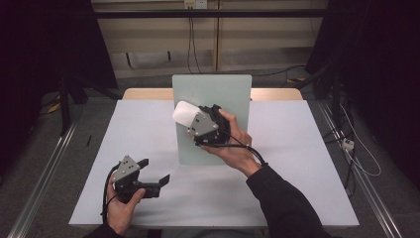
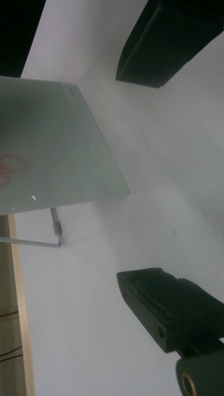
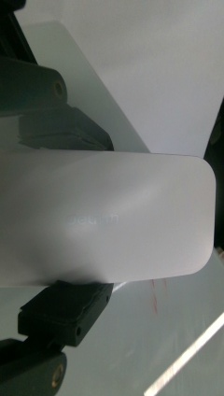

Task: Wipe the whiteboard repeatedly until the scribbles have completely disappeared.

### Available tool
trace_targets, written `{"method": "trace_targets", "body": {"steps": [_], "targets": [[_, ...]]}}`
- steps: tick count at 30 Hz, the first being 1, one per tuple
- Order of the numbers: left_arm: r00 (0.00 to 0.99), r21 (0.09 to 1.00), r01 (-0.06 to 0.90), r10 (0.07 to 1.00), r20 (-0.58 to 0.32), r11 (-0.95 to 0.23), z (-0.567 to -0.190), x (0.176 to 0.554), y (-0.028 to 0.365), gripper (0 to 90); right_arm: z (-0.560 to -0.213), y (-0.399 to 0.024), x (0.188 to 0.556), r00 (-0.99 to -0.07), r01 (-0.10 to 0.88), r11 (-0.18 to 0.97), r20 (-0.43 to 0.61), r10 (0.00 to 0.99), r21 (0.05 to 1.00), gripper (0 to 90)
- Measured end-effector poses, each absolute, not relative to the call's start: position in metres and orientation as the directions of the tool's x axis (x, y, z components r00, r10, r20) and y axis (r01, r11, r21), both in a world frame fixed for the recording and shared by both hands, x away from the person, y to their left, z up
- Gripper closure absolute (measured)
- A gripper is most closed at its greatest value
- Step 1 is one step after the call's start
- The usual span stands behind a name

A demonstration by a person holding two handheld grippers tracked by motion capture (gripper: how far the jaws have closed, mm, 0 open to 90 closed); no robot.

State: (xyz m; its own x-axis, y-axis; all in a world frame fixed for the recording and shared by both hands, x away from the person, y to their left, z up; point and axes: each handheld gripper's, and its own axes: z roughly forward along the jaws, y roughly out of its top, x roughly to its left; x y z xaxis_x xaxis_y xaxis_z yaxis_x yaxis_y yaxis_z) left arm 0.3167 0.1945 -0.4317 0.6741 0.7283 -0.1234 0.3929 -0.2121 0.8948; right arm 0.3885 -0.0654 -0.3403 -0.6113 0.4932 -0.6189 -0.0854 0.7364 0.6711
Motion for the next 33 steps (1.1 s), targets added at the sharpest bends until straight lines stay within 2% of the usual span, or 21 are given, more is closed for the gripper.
{"method": "trace_targets", "body": {"steps": [8,19,22,33], "targets": [[0.674,0.896,0.391,0.728,-0.124,-0.209,-0.432,0.317,0.195,4.8,-0.355,-0.059,0.383,-0.656,-0.081,0.755,-0.605,0.451,0.650,31.6],[0.673,0.896,0.393,0.729,-0.126,-0.207,-0.431,0.316,0.196,4.7,-0.312,-0.074,0.398,-0.543,-0.077,0.724,-0.638,0.546,0.685,31.6],[0.673,0.895,0.394,0.729,-0.127,-0.207,-0.432,0.317,0.195,4.7,-0.311,-0.075,0.398,-0.531,-0.072,0.722,-0.639,0.556,0.689,31.6],[0.673,0.896,0.393,0.729,-0.126,-0.208,-0.432,0.316,0.195,4.7,-0.357,-0.054,0.382,-0.657,-0.058,0.754,-0.594,0.465,0.655,31.6]]}}
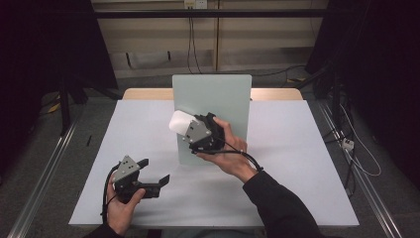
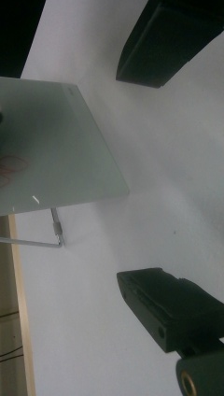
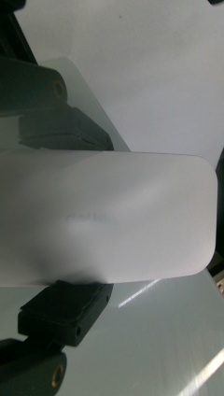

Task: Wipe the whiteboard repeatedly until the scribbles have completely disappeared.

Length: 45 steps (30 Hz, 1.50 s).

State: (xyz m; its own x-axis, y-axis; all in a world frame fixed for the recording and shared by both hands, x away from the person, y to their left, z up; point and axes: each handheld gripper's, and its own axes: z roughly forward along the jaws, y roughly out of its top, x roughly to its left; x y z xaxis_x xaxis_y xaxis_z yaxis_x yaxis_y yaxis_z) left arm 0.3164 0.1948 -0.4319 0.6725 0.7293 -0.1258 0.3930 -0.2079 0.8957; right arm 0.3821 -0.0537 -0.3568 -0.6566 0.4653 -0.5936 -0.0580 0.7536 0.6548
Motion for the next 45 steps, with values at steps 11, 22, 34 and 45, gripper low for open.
{"method": "trace_targets", "body": {"steps": [11,22,34,45], "targets": [[0.673,0.896,0.393,0.729,-0.125,-0.208,-0.432,0.316,0.195,4.7,-0.352,-0.057,0.384,-0.656,-0.058,0.745,-0.588,0.473,0.664,31.6],[0.673,0.896,0.393,0.729,-0.126,-0.208,-0.431,0.316,0.196,4.7,-0.312,-0.075,0.399,-0.570,-0.057,0.706,-0.603,0.558,0.706,31.6],[0.673,0.894,0.395,0.728,-0.126,-0.210,-0.432,0.316,0.195,4.7,-0.316,-0.071,0.398,-0.567,-0.059,0.711,-0.610,0.554,0.701,31.6],[0.674,0.894,0.395,0.728,-0.125,-0.212,-0.432,0.316,0.195,4.7,-0.368,-0.052,0.377,-0.656,-0.051,0.748,-0.587,0.474,0.662,31.6]]}}
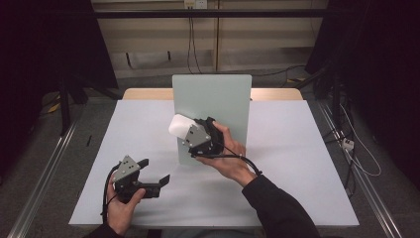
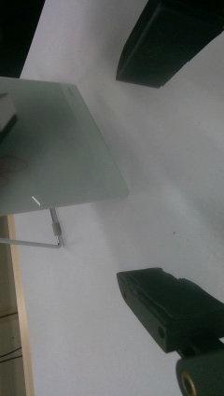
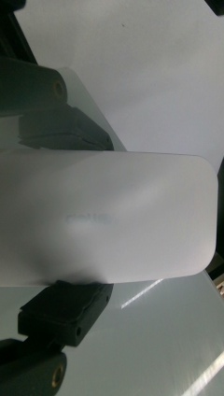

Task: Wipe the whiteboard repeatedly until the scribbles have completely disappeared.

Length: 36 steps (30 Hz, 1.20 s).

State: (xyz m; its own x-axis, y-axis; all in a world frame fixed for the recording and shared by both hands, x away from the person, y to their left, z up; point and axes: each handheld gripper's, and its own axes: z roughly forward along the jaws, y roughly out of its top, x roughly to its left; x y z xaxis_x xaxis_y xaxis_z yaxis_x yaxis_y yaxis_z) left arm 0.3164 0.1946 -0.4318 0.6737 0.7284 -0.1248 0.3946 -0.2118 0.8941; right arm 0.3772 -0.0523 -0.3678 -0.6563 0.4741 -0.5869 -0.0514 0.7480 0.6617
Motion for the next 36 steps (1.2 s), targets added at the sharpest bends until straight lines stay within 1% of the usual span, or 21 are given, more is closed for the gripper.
{"method": "trace_targets", "body": {"steps": [5,8,11,19,22,23,29,36], "targets": [[0.674,0.895,0.394,0.728,-0.127,-0.209,-0.432,0.317,0.195,4.7,-0.384,-0.050,0.371,-0.685,-0.052,0.766,-0.581,0.439,0.640,31.6],[0.674,0.894,0.394,0.728,-0.124,-0.212,-0.432,0.316,0.195,4.7,-0.383,-0.051,0.371,-0.689,-0.050,0.767,-0.579,0.437,0.639,31.6],[0.674,0.895,0.393,0.728,-0.125,-0.210,-0.432,0.316,0.195,4.7,-0.374,-0.056,0.375,-0.673,-0.055,0.763,-0.588,0.449,0.645,31.6],[0.674,0.895,0.394,0.728,-0.126,-0.209,-0.432,0.316,0.195,4.7,-0.336,-0.071,0.388,-0.587,-0.041,0.721,-0.601,0.542,0.692,31.6],[0.674,0.895,0.393,0.728,-0.125,-0.210,-0.432,0.316,0.195,4.7,-0.332,-0.073,0.389,-0.579,-0.037,0.709,-0.593,0.559,0.705,31.6],[0.674,0.895,0.393,0.728,-0.126,-0.209,-0.432,0.316,0.195,4.7,-0.333,-0.073,0.388,-0.575,-0.043,0.721,-0.607,0.548,0.692,31.6],[0.676,0.894,0.393,0.727,-0.122,-0.216,-0.432,0.316,0.194,4.8,-0.360,-0.068,0.377,-0.616,-0.028,0.733,-0.590,0.522,0.679,31.6],[0.676,0.894,0.393,0.727,-0.120,-0.217,-0.432,0.317,0.194,4.7,-0.392,-0.056,0.365,-0.675,-0.016,0.765,-0.571,0.467,0.644,31.6]]}}
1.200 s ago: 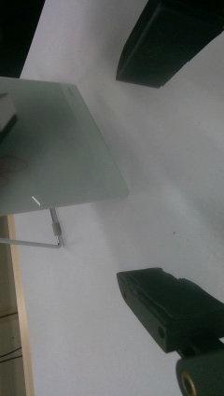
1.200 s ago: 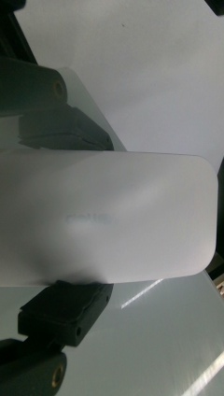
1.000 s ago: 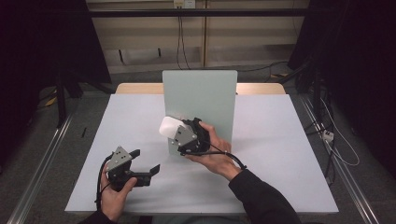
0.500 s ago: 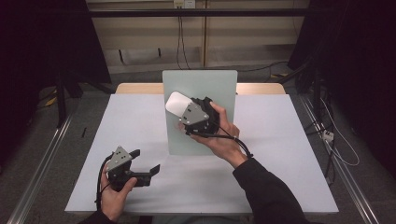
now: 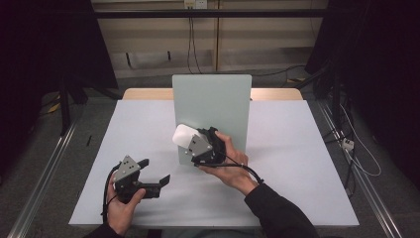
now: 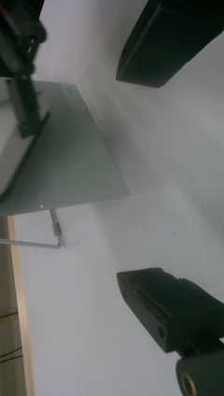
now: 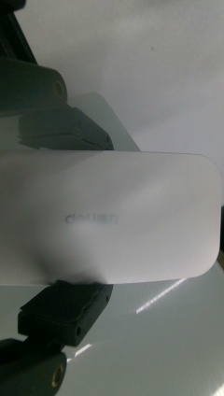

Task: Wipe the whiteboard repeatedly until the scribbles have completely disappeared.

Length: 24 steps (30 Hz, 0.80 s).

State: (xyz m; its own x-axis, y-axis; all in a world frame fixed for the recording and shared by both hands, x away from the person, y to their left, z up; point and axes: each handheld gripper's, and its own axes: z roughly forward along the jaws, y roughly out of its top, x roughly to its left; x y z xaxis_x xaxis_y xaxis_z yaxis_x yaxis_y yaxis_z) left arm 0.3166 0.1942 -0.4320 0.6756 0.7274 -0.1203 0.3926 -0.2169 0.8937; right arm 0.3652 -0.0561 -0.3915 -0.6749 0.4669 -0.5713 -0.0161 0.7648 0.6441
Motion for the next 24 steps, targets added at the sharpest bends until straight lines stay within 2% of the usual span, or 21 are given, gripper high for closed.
{"method": "trace_targets", "body": {"steps": [6,10,19,24], "targets": [[0.675,0.895,0.393,0.728,-0.123,-0.213,-0.432,0.316,0.194,4.7,-0.402,-0.053,0.361,-0.696,-0.011,0.775,-0.561,0.448,0.632,31.6],[0.673,0.895,0.393,0.729,-0.124,-0.211,-0.432,0.316,0.194,4.8,-0.392,-0.057,0.365,-0.687,-0.010,0.762,-0.559,0.465,0.647,31.6],[0.674,0.894,0.395,0.728,-0.126,-0.211,-0.432,0.317,0.194,4.7,-0.352,-0.076,0.379,-0.601,0.003,0.708,-0.565,0.566,0.706,31.6],[0.675,0.894,0.393,0.728,-0.124,-0.213,-0.432,0.317,0.195,4.7,-0.358,-0.074,0.377,-0.612,0.007,0.715,-0.563,0.556,0.699,31.6]]}}
